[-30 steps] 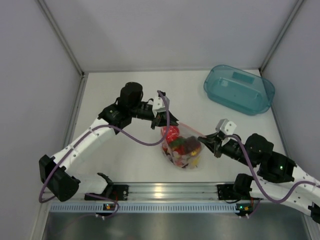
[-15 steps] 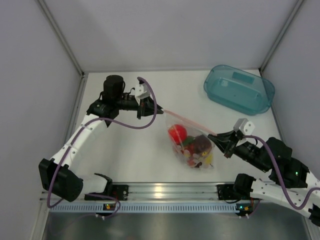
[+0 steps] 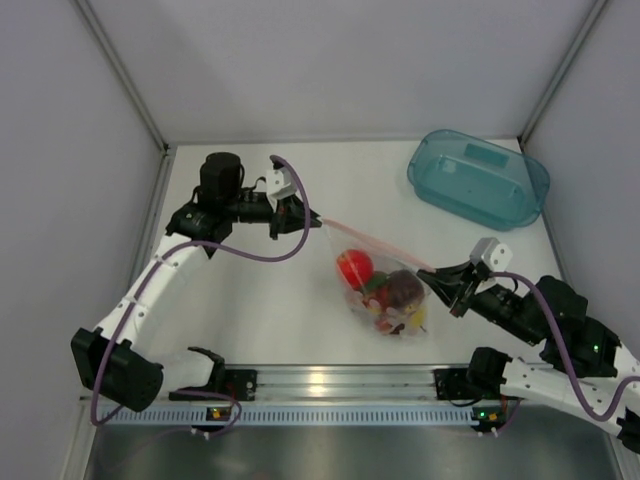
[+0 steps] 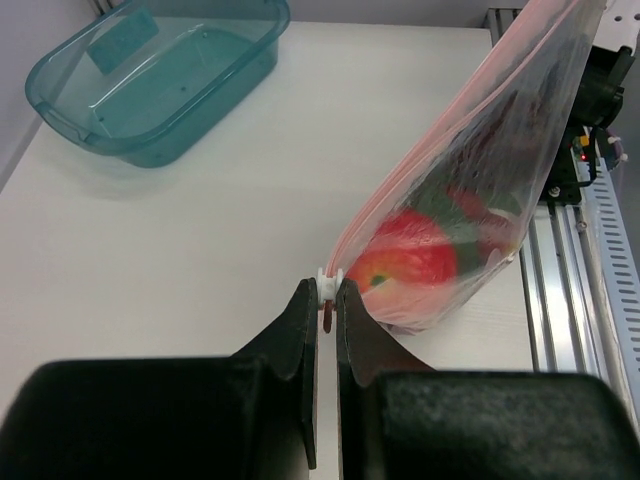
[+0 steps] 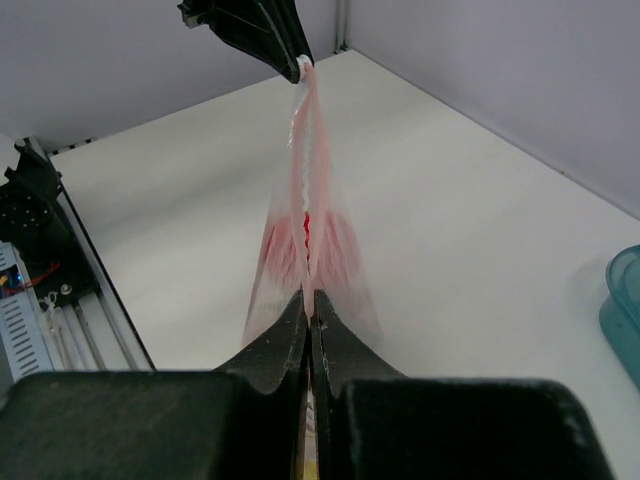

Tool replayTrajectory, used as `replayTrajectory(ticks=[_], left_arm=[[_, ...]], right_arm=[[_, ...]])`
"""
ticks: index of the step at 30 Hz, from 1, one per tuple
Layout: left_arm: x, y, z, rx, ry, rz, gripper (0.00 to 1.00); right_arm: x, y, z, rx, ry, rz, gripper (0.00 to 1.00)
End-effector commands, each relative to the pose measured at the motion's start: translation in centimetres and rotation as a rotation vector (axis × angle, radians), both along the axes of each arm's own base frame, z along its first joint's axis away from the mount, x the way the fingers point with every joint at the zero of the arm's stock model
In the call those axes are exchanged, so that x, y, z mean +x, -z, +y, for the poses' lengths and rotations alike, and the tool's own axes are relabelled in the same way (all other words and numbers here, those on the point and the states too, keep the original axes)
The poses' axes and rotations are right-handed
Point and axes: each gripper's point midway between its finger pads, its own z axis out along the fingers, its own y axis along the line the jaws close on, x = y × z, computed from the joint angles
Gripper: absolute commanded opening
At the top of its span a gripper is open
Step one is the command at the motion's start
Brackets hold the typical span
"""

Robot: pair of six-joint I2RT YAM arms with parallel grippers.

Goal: Open the zip-top bag and remove the fake food

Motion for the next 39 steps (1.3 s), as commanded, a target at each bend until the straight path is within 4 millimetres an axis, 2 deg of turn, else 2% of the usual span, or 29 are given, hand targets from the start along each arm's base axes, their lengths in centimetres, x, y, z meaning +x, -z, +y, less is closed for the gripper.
replayTrajectory(ticks=[1, 3, 4, 5, 7, 8, 12, 14, 15, 16, 18, 22, 28, 31, 36, 39], left_arm=[[0.6, -1.2, 0.6, -0.014, -0.011, -0.052, 0.02], [0.0, -1.8, 0.2, -0.038, 0.035, -0.03, 0.16], [-0.1, -2.0, 0.2, -0.042, 0.04, -0.024, 0.39], [-0.1, -2.3, 0.2, -0.046, 0.039, -0.023, 0.53], [-0.4, -3.1, 0.2, -0.055, 0.038, -0.02, 0.71], [-0.5, -3.5, 0.2, -0.06, 0.042, -0.022, 0.74], [-1.7, -5.2, -0.9, -0.081, 0.098, -0.041, 0.75], [-1.4, -4.9, -2.5, -0.051, 0.054, -0.065, 0.75], [-2.3, -4.9, -4.1, -0.04, 0.077, -0.09, 0.74], [-1.5, -4.5, -4.7, -0.011, 0.017, -0.105, 0.74], [-3.0, -4.3, -6.5, -0.009, 0.072, -0.093, 0.71], [-4.4, -4.8, -7.2, -0.033, 0.155, -0.047, 0.68], [-4.2, -4.9, -7.7, -0.031, 0.141, -0.04, 0.61], [-4.7, -4.9, -7.7, -0.037, 0.169, -0.034, 0.59], [-6.8, -3.6, -7.6, -0.044, 0.282, -0.002, 0.59], [-7.3, -2.9, -7.5, -0.04, 0.308, 0.012, 0.57]], right_arm=[[-1.0, -3.8, -0.2, 0.112, -0.043, -0.039, 0.0], [-0.9, -3.3, 0.4, 0.093, -0.052, -0.029, 0.0], [-1.0, -3.3, 0.4, 0.09, -0.056, -0.03, 0.0], [-0.9, -3.2, 0.6, 0.09, -0.055, -0.031, 0.0], [-0.8, -3.1, 0.7, 0.09, -0.055, -0.033, 0.0], [-0.8, -2.9, 0.9, 0.087, -0.058, -0.031, 0.0], [-0.8, -2.2, 1.3, 0.071, -0.071, -0.028, 0.0], [-0.9, -2.1, 1.5, 0.068, -0.079, -0.029, 0.0], [-0.9, -2.1, 1.5, 0.07, -0.082, -0.03, 0.0], [-0.9, -2.0, 1.6, 0.067, -0.084, -0.028, 0.0], [-0.9, -2.0, 1.7, 0.066, -0.087, -0.03, 0.0], [-0.7, -1.7, 2.1, 0.049, -0.088, -0.022, 0.0], [-0.7, -1.4, 3.0, 0.038, -0.113, -0.019, 0.0], [-0.7, -1.1, 3.3, 0.026, -0.12, -0.018, 0.0], [-0.4, -1.7, 3.0, 0.042, -0.099, -0.029, 0.0], [-0.5, -1.9, 3.0, 0.041, -0.105, -0.033, 0.0]])
